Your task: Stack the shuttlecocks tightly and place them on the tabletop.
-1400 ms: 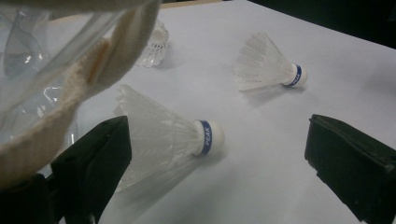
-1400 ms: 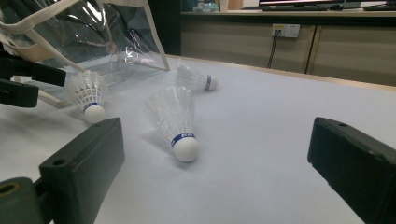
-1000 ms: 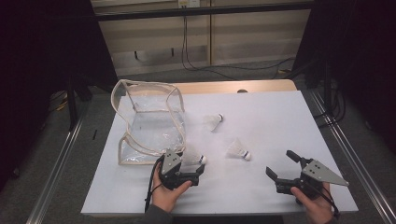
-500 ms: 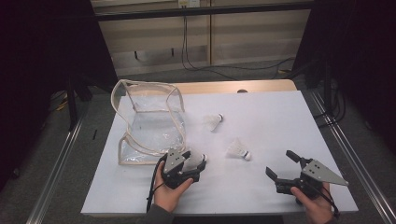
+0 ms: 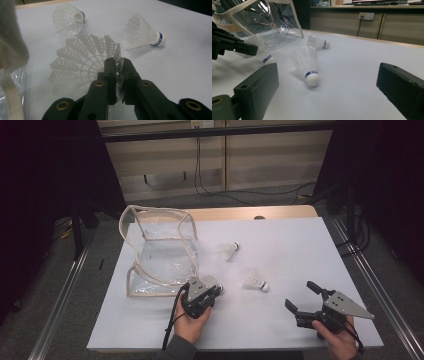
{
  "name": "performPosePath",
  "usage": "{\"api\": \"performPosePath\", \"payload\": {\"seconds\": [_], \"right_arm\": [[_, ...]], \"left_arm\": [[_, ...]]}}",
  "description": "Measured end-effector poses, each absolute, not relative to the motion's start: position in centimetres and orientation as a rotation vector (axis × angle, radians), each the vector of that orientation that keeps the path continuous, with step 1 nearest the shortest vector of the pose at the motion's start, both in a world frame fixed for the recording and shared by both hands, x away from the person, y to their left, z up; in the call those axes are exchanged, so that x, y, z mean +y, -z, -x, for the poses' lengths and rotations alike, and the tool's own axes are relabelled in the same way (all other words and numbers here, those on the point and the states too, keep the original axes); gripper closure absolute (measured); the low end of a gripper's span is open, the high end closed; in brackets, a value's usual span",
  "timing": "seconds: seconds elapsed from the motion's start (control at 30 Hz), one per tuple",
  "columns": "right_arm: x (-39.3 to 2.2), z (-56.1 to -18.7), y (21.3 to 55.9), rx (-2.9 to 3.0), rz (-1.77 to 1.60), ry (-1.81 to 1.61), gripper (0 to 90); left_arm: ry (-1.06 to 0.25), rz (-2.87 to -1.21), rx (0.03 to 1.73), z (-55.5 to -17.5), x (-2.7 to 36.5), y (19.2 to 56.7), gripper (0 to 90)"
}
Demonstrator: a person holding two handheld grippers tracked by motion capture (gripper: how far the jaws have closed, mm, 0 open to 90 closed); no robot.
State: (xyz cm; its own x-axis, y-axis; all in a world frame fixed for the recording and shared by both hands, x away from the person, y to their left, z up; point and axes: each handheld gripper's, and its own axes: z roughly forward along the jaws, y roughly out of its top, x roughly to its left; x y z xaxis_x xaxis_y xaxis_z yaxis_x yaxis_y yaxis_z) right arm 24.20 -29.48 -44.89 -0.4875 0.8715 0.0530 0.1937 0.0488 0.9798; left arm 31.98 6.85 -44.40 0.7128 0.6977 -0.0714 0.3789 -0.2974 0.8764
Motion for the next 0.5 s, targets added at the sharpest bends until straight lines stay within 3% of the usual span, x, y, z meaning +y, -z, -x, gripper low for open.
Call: {"api": "performPosePath", "payload": {"seconds": [0.5], "right_arm": [[-29.48,-24.20,44.87,1.739,-1.074,-1.486,3.6]], "left_arm": [[-0.398,-1.900,0.801,-31.74,6.07,43.58,89.6]]}}
